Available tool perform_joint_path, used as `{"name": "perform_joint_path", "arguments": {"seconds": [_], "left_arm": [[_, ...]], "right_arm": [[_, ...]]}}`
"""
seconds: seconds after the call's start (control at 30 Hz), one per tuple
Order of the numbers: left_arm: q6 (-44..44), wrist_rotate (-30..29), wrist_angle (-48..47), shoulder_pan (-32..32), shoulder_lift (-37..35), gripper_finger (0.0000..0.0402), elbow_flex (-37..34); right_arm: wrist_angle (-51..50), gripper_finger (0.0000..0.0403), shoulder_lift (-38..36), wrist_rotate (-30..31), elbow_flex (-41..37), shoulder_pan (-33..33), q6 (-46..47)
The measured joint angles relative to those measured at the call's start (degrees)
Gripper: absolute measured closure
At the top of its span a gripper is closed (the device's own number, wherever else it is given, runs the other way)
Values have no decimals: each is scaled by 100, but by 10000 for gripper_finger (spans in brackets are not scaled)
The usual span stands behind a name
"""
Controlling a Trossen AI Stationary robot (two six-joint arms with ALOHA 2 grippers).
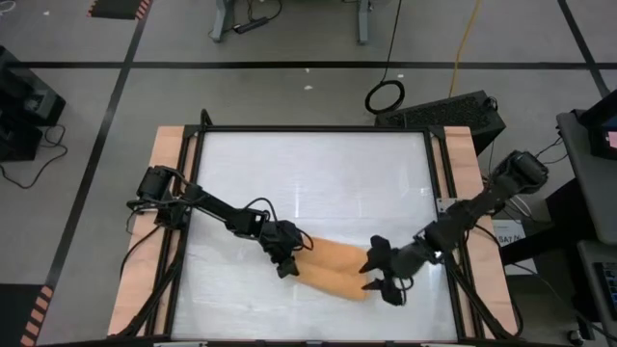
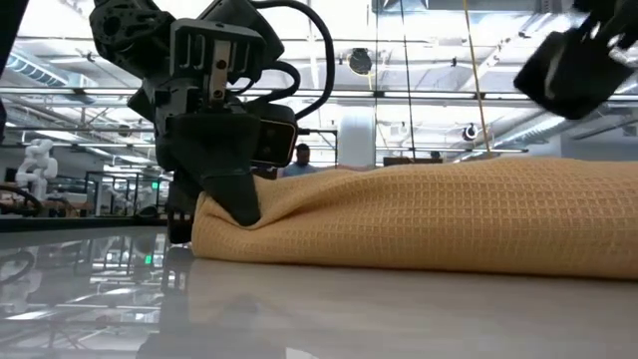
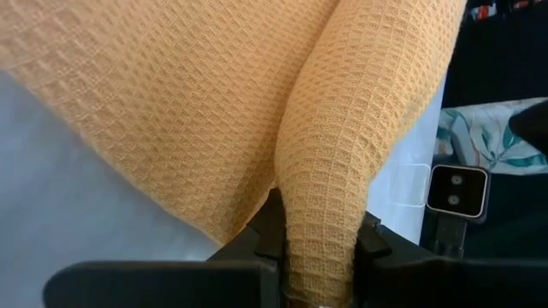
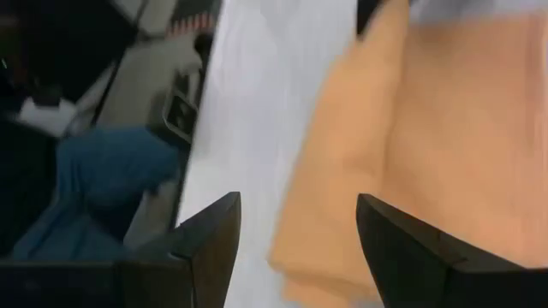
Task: Roll towel into tight, uniform cylinder
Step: Roll the yellow towel
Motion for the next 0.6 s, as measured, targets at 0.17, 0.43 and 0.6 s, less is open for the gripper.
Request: {"name": "perform_joint_path", "arguments": {"seconds": [0.17,0.43,0.6], "left_arm": [[-45,-6,2,0,0,347,2],[-42,-177,11,0,0,347,7],[-24,-179,11,0,0,347,7]], "right_arm": [[750,176,443,905,7,395,2],[1751,217,1478,1278,7,529,-436],[2047,274,2051,1312,7,457,-364]]}}
